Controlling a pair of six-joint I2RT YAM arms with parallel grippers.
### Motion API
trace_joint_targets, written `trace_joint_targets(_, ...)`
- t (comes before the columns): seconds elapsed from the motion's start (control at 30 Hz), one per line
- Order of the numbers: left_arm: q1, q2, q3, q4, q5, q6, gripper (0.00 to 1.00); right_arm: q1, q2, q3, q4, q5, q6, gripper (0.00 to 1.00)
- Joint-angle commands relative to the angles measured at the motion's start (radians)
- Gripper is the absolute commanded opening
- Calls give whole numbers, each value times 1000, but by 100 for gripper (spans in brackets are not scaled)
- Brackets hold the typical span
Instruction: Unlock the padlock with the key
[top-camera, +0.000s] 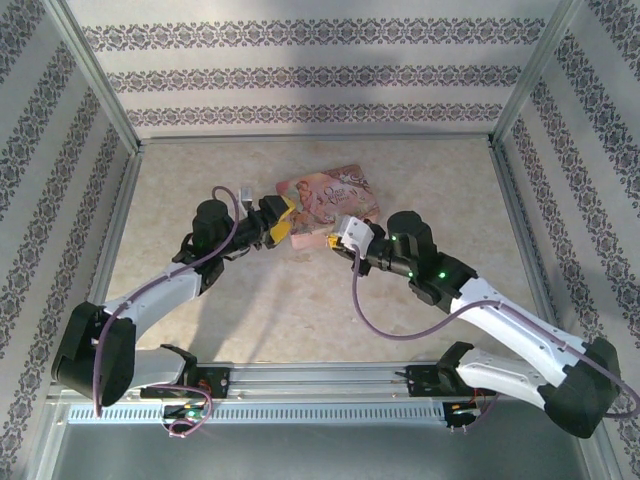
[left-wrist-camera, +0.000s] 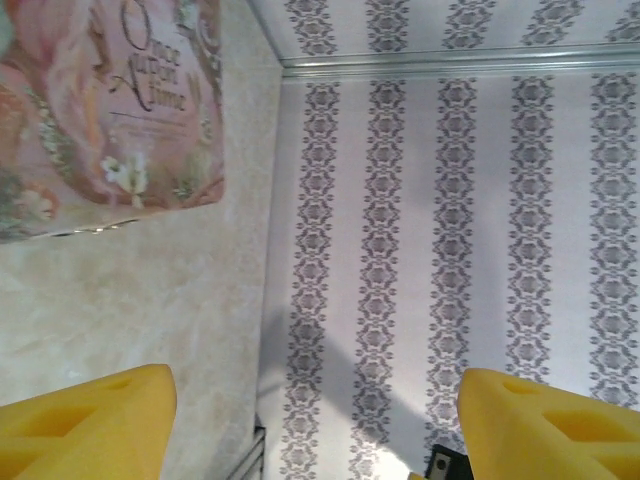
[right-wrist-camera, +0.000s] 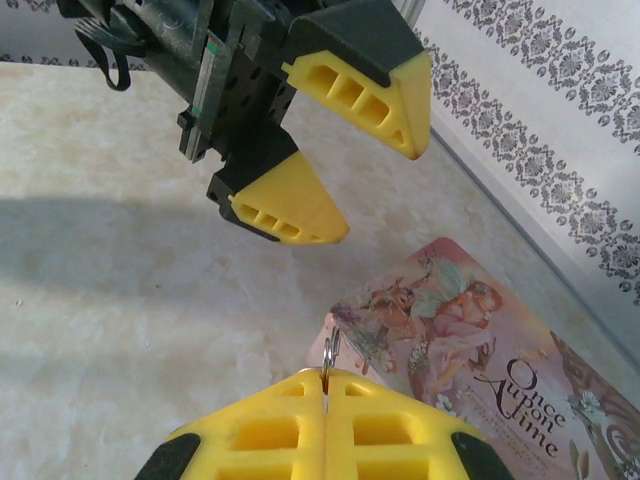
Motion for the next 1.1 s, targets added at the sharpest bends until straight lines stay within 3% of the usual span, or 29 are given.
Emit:
trace_joint_targets(0.0, -22, 20, -44, 251, -47, -196, 73, -8, 34, 32, 102, -28, 23, 0)
trace_joint_targets(0.2, -39, 111, -102, 511, -110, -406, 72, 0, 121, 45, 218, -24, 73, 0)
trace_joint_targets(0.6, -157, 361, -110, 858, -234, -595, 62, 7, 272, 92, 351, -6, 98, 0)
trace_joint_targets(0.83, -175, 373, -148, 875, -314, -639, 58, 4, 302, 75, 404, -2, 118, 0)
trace_joint_targets(1.07, -174, 375, -134, 875, -326, -658, 56, 3, 316, 40, 442, -4, 137, 0)
